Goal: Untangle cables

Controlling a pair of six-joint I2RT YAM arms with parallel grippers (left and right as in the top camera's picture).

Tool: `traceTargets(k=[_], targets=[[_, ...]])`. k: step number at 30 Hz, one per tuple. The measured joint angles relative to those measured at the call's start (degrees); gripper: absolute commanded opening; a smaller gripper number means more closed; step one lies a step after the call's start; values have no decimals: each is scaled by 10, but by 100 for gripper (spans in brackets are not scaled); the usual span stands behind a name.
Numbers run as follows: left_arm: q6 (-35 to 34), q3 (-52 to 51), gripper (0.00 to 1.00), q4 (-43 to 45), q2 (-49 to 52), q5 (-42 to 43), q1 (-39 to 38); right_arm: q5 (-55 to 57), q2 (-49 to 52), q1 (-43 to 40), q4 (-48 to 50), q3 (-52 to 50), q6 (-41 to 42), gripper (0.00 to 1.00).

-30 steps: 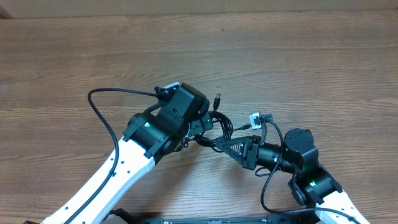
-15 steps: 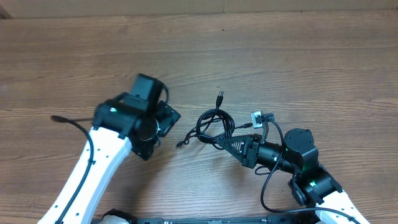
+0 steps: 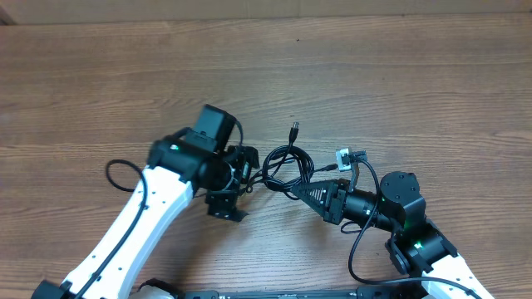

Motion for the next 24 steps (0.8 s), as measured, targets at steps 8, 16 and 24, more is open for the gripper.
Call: traceTargets(k=[8, 16, 24], targets=[[-24, -35, 4, 38, 21, -33, -9, -1, 0, 0, -2, 0, 2, 4], [110, -39, 4, 143, 21, -82, -10, 22, 0, 0, -64, 0, 2, 4], [353, -39, 4, 191, 21, -113, -14, 42, 0, 0, -110, 0, 3, 5]])
